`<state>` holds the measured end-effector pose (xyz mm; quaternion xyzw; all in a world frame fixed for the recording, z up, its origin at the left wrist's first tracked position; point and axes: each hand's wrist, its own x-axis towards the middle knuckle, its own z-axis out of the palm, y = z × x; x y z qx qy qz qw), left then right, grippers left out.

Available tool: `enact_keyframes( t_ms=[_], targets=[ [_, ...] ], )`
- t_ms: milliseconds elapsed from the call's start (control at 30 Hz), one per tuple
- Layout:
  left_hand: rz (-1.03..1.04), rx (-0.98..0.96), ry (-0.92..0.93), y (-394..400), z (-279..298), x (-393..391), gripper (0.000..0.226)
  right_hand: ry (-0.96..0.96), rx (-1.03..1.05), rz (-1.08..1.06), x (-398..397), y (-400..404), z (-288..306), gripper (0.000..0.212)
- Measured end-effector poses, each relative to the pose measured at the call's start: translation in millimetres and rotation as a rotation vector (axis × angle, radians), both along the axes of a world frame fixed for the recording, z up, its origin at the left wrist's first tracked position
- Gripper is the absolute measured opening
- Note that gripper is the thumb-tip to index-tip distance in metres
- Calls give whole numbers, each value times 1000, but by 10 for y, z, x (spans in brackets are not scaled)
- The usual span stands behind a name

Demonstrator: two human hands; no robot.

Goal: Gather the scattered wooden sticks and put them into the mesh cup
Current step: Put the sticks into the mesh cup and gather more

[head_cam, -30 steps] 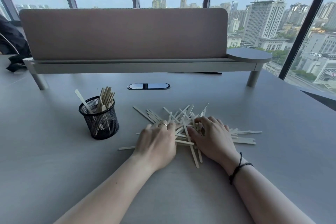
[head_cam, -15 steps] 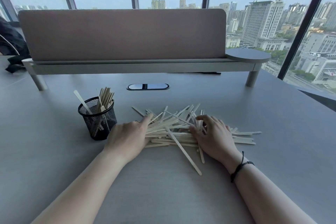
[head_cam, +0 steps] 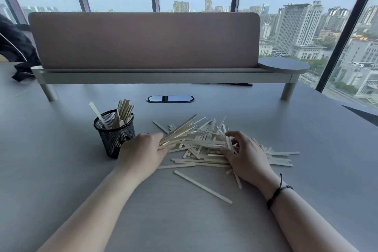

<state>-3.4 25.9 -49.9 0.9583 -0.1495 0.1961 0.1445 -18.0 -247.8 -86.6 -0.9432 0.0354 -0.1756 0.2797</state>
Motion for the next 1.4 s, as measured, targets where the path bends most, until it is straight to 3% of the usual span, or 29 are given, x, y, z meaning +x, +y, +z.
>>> enact_keyframes(
  t_ms=[267, 467, 600, 700, 833, 1033, 1167, 1400],
  targets=[
    [19, -291, 111, -23, 80, 0, 46, -7, -14, 21, -34, 31, 34, 46],
    [94, -83, 135, 15, 97, -26, 39, 41, -105, 48, -88, 56, 74, 76],
    [97, -10, 89, 24, 67, -18, 45, 43, -112, 61, -78, 47, 76, 72],
    [64, -167, 120, 27, 87, -7, 47, 46, -110, 74, -74, 17, 73, 60],
    [-179, -485, 151, -19, 126, -23, 59, 57, -125, 82, -73, -3, 70, 51],
    [-372, -1080, 311, -67, 98, -17, 68, 79, -155, 103, -97, 16, 100, 65],
    [-324, -1244, 346, -155, 63, -29, 53, 105, -177, 130, -142, 41, 147, 91],
    [-78, -1166, 269, -169, -90, 103, 66, 150, -189, 164, -167, 74, 177, 105]
  ],
)
